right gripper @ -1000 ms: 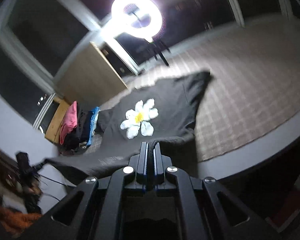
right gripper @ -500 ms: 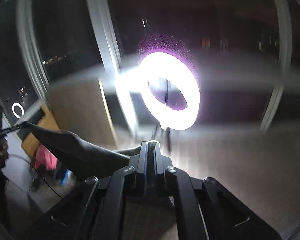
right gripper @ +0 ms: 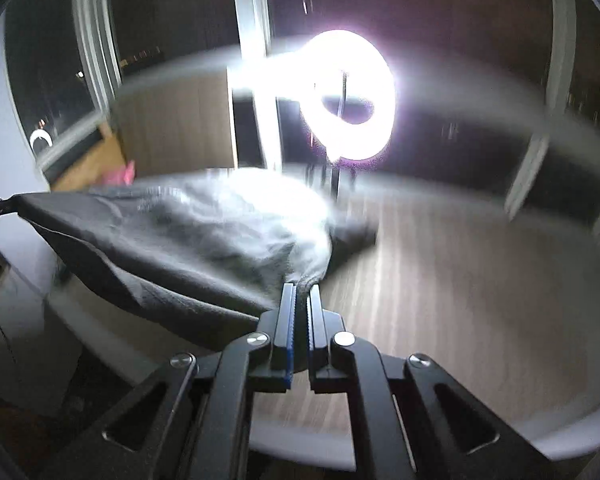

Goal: Fold clothes

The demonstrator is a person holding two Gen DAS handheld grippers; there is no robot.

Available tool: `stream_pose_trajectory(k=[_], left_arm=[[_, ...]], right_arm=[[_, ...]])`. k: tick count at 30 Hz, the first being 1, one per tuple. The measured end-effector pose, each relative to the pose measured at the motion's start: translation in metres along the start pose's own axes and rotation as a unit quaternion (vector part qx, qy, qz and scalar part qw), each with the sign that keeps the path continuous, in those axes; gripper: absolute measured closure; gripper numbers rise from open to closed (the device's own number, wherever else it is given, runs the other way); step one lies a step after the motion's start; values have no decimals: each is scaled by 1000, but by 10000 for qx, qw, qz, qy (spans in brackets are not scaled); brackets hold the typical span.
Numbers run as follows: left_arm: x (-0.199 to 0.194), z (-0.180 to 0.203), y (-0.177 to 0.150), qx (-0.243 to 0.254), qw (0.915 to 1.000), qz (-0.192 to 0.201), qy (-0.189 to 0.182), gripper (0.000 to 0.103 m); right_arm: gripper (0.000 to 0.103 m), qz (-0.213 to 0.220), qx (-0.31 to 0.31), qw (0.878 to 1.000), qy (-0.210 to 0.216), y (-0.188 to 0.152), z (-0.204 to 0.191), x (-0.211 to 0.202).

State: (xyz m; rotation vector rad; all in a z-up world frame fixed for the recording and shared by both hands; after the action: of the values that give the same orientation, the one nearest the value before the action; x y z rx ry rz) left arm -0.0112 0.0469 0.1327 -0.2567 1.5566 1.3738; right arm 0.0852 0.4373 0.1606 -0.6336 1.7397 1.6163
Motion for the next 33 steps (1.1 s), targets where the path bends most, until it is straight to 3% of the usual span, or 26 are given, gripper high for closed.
stream_pose_trajectory(k=[3,7,10,15,17,20,22,25,27,30,33], left_arm=[[75,-4,-71,-306,9948,-893,-373,99],[171,-14,-162,-873,9747,-1952,-658,99],[216,-19,-208,-1167,9605,-2410,-764,99],[237,-32,-241,-1318,9458,-2892,-668,95],[227,-39,-242,-1307,9446,-2953,-590,96],[197,-58,-228,-1259,9538,-2696,-421,90],[182,-74,-208,-1220,9600,-2497,-342,90],[180,-94,-166,-990,9724,-2110,93,90],[191,-104,-136,-1043,9776,-1828,83,89],[224,-114,-90,-1161,9800,-1600,216,84],[252,-118,-53,-1123,9825,-1428,414,84]], right_arm=[[99,-754,664,9942,388,-88,3,65],[99,-1584,1229,9788,430,-187,2,149],[99,-1937,1411,9701,387,-226,-1,182],[98,-2420,1266,9619,85,-256,-9,205],[95,-2542,1307,9582,104,-255,-7,198],[82,-2476,1288,9603,45,-240,-5,168],[66,-2283,1231,9658,-49,-224,-2,145],[65,-1809,1161,9763,-253,-183,10,129],[65,-1480,1145,9815,-414,-147,24,133],[65,-1137,1110,9865,-403,-102,46,159],[65,-1128,974,9877,-483,-66,67,193]])
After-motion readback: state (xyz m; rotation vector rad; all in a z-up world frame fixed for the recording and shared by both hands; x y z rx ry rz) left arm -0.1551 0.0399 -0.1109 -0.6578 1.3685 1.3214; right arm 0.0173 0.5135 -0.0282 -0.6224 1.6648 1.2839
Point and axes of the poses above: each gripper's, at about its wrist camera, not at the fingertips, and x roughly the way its jaws point, z to its right, y to its top, the point moved 1 cm from there along x, roughly the way its jaws point, and after that the axes turned 6 degrees about -x, right-handed, at the moved point
